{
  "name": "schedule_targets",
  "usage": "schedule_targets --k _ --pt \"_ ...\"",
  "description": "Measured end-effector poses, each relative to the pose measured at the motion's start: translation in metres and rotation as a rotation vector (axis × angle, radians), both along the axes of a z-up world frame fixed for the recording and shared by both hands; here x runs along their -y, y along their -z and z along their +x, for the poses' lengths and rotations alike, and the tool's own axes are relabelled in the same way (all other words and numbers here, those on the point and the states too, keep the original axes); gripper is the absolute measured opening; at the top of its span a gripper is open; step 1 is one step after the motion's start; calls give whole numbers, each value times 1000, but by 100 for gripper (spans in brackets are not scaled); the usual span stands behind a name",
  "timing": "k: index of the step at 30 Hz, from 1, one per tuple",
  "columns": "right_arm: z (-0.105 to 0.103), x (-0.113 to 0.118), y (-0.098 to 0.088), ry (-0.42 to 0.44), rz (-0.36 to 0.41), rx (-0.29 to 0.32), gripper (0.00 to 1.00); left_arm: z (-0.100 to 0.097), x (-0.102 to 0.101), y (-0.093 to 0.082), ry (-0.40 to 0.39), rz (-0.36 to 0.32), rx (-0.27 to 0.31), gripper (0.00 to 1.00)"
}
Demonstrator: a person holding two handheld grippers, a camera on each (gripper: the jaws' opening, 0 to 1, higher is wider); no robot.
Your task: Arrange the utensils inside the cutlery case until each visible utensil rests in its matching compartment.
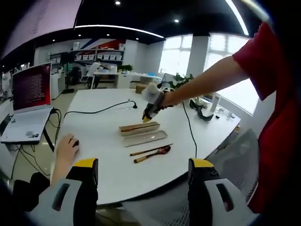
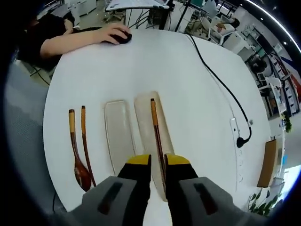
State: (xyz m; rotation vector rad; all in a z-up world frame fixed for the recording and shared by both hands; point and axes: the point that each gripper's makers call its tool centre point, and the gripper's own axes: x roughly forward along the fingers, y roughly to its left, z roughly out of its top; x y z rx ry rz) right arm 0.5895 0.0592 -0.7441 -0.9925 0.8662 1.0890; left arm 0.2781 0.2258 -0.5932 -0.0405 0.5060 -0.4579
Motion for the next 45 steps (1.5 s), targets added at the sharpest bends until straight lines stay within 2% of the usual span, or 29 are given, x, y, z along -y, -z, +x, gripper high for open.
schedule_targets --k 3,11,15,20,24,28,32,34,35,38,40,45 --pt "-8 1 -8 2 30 2 9 -3 6 1 19 -4 -2 80" --pt "-45 1 -21 -37 71 2 10 -5 16 -1 46 5 2 80" --pt "-61 -7 -38 -71 113 17 13 -6 20 -3 69 24 5 80" --pt "-77 -13 -54 -126 126 54 13 -7 19 -7 63 18 19 80" --pt "-83 -12 -67 -114 158 50 10 -8 18 -9 65 20 25 80" --pt "-82 -6 -80 -90 186 61 8 -11 19 -6 72 27 20 80" --pt "-71 6 -90 -23 218 87 8 -11 23 -4 82 23 15 79" --pt "-56 19 -101 67 243 137 7 -11 26 -4 92 27 11 79" --pt "-46 27 -108 131 280 156 7 -11 28 -4 94 28 14 79" --pt "-38 45 -120 219 315 160 4 -11 29 -5 95 23 18 79" --pt "-39 53 -120 214 300 153 4 -12 29 -4 92 19 16 79" --pt "-51 69 -115 179 222 184 1 -14 28 2 89 19 4 79"
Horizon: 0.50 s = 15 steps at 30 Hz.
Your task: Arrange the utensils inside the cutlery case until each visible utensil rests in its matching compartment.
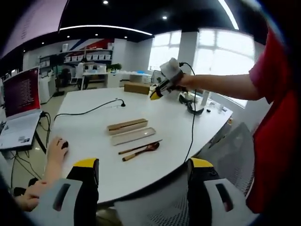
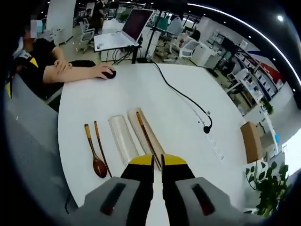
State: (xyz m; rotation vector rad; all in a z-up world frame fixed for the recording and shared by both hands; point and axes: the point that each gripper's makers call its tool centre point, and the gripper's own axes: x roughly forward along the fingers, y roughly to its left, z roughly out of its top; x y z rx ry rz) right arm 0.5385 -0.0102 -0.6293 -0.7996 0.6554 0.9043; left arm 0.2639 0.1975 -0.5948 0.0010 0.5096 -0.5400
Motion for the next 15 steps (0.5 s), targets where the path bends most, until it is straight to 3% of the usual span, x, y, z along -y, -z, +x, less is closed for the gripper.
schedule_targets --k 5,7,15 --pt "-25 -4 7 -1 62 -45 1 0 -1 3 -4 -2 -6 79" --pt "-35 -7 15 -26 54 -53 2 1 -1 4 -4 -2 -11 79" --pt "-62 -24 66 -75 18 -127 4 4 5 6 13 0 -16 79"
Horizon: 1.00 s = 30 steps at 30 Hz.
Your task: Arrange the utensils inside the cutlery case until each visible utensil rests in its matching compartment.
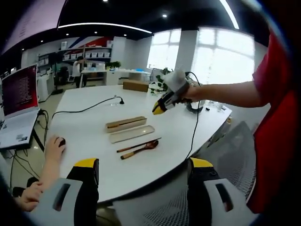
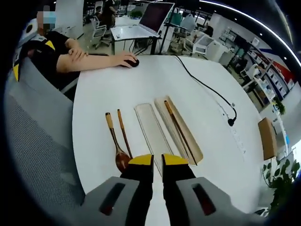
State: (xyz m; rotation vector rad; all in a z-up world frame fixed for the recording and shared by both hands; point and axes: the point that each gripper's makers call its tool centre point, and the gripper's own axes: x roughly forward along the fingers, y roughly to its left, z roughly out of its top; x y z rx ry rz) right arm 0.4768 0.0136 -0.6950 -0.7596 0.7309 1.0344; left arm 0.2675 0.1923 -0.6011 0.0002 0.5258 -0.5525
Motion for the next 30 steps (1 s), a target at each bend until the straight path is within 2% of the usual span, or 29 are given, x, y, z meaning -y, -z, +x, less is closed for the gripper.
schedule_targets --k 4,8,11,24,30 --pt "-4 -7 15 -27 -27 -9 6 0 0 1 -4 0 -4 79" --pt "-6 -15 16 -68 -40 -7 6 -1 -4 2 -17 -4 -7 79" --pt "-3 -19 20 -92 -55 -11 7 0 -6 1 -38 -36 -8 80" --pt "-5 -37 34 -145 -73 -48 7 4 -5 -2 -52 -49 0 80" --pt "-11 -42 51 -154 -89 -87 8 6 -2 -9 -49 -90 18 82"
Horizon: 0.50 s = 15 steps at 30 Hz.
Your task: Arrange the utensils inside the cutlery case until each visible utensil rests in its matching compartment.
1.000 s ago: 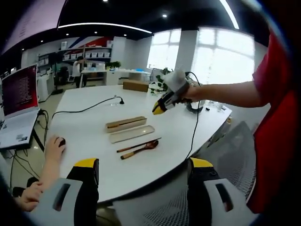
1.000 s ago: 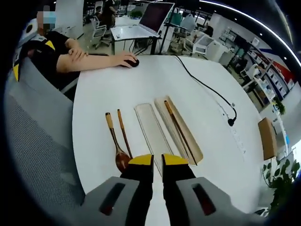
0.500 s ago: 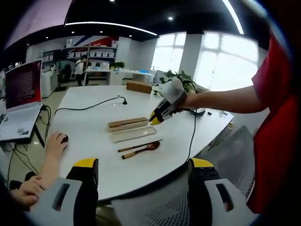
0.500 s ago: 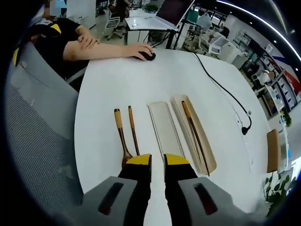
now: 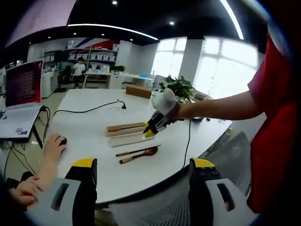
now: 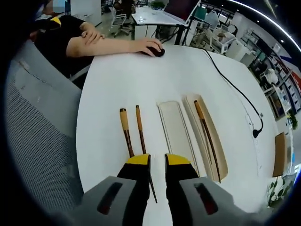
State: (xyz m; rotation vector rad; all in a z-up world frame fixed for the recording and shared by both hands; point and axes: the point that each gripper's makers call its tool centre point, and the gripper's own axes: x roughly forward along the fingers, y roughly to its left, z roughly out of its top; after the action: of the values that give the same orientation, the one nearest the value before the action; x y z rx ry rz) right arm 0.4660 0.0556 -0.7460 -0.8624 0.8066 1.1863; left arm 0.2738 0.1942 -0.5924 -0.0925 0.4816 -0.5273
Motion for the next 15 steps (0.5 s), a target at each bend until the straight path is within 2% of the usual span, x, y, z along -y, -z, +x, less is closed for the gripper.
schedule_targets --k 8,15 --pt "-7 -4 28 -15 -53 -55 7 1 1 -4 4 -3 11 83" --pt "-12 -10 37 -46 -83 -58 8 3 1 -4 5 4 15 82"
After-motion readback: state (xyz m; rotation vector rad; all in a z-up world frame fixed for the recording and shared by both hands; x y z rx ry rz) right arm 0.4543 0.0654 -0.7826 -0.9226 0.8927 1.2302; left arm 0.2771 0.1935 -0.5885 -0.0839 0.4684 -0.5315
